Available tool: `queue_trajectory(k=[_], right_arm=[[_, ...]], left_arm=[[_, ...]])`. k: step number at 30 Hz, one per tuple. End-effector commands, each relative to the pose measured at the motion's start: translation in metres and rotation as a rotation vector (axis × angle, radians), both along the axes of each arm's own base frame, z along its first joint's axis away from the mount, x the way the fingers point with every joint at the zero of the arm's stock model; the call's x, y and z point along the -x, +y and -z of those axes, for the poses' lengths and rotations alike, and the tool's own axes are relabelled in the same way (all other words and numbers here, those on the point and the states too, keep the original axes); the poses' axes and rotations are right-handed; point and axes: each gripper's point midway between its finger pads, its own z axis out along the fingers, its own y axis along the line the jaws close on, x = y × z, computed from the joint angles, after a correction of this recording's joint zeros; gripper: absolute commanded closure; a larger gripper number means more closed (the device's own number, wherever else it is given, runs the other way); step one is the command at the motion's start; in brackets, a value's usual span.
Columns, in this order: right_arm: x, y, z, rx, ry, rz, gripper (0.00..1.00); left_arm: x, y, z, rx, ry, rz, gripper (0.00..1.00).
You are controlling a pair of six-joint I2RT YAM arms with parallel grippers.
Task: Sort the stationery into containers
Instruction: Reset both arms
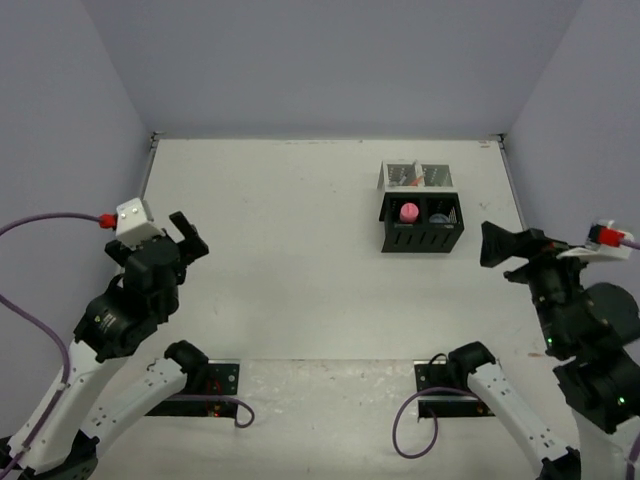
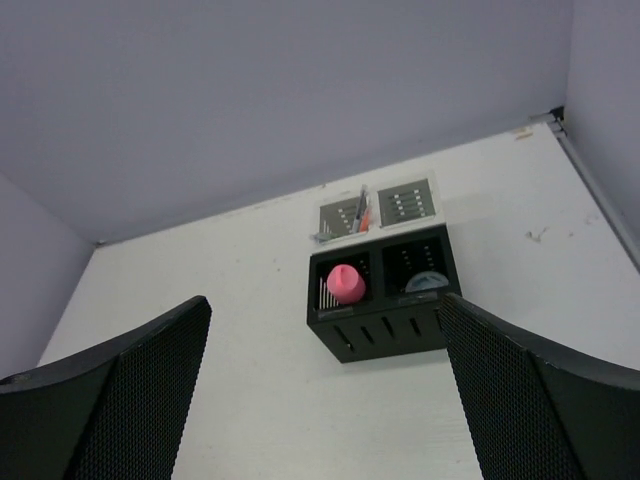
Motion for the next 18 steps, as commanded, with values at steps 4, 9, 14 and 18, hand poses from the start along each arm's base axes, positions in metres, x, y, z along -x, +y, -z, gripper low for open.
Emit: queue_trajectory(k=[4,9,14,18], right_arm=[[0.036,-0.039,0.014,0.099,0.073,0.125,0.01],[0.053,-0.047,0.021,0.117,0.025,0.121,0.01],[0.058,-0.048,0.028,0.117,-0.006,0.116,0.01],[0.057,-0.047,0.032,0.122,-0.008,0.108,0.01]], left_arm=[[0.019,0.031,-0.050,-0.020,-0.185,-0.058,0.00],[0.031,0.041,-0.054,-0.042,-0.226,-0.050,0.00],[0.039,0.048,-0.056,-0.042,-0.253,-0.059,0.00],[0.039,0.049,-0.054,-0.044,-0.251,-0.065,0.00]])
